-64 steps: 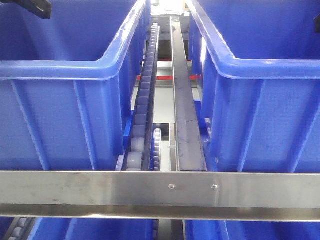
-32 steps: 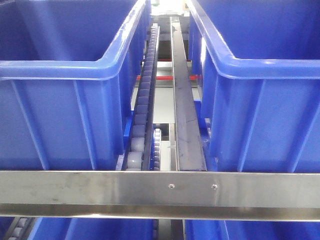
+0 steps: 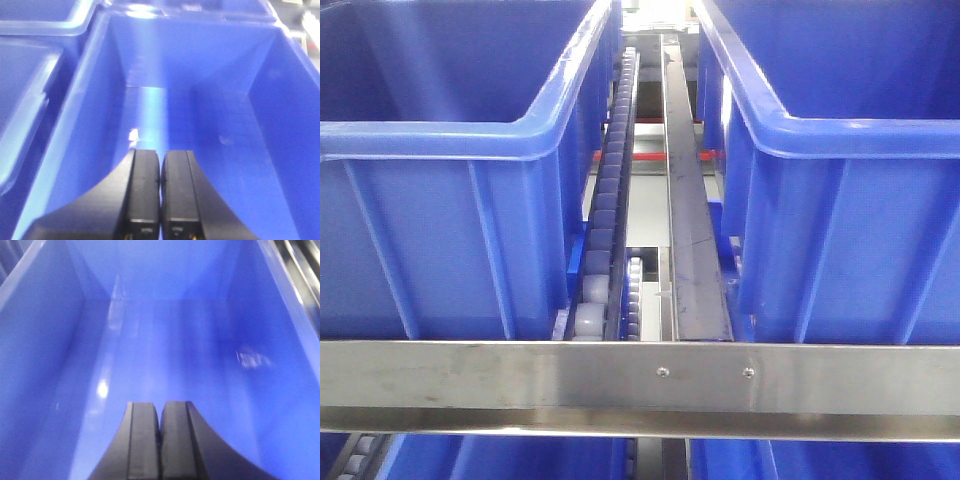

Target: Pick and sort blue part to right shelf

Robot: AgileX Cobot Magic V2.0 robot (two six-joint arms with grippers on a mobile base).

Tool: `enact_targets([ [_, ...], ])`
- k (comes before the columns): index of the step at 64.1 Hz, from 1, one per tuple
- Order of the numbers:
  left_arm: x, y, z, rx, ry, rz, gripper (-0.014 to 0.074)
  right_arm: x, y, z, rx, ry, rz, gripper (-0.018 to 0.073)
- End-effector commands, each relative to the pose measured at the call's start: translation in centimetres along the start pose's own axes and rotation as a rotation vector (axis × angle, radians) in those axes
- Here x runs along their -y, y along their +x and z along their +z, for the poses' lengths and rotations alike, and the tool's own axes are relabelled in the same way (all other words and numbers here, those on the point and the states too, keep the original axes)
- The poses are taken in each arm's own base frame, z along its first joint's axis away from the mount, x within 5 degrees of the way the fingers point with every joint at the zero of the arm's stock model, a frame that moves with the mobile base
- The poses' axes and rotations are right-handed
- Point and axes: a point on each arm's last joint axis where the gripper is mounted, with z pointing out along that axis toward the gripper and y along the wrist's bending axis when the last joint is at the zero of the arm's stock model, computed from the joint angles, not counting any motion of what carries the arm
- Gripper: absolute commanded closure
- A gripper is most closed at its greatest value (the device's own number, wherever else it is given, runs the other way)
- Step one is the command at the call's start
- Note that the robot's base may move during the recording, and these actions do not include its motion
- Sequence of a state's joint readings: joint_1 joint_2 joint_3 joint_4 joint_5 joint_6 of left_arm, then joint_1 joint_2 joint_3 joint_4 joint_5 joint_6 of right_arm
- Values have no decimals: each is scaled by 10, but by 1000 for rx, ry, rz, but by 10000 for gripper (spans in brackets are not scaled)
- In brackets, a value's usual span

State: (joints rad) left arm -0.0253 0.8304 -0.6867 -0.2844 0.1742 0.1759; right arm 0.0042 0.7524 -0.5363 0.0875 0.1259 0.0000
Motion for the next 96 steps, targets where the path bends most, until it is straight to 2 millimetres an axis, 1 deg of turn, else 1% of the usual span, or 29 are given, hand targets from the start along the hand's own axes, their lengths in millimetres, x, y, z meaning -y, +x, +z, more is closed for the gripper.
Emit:
enact_targets([
  [1,-1,-5,-23,164,-14,-7,472,1,-10,-21,199,1,-1,505],
  [9,-5,18,-47,256,-29,-7,472,2,5,-44,280,-3,-5,505],
  [13,-6,34,-59,284,-30,-7,472,2,14,-54,299,-6,-5,505],
  [21,-7,57,-75,284,-18,-6,472,3,25,-70,327,-12,-6,505],
  [27,-7,65,-83,314,-14,-5,472,3,29,-80,340,-16,-7,505],
  [31,-7,67,-89,339,-12,-4,472,3,29,-85,360,-18,-7,505],
  [36,-7,66,-93,369,-11,-4,472,2,28,-87,371,-19,-7,505],
  [66,-7,65,-93,382,-13,-4,472,2,28,-87,373,-19,-7,505],
  [75,-7,66,-93,370,-11,-4,472,4,38,-82,385,-12,-22,505],
  [80,-7,66,-93,370,-11,-4,472,5,44,-79,464,-7,-49,505],
  [85,-7,66,-93,370,-11,-4,472,6,54,-79,537,-7,-67,505],
  [96,-7,66,-93,370,-11,-4,472,8,81,-75,466,-4,-67,505],
])
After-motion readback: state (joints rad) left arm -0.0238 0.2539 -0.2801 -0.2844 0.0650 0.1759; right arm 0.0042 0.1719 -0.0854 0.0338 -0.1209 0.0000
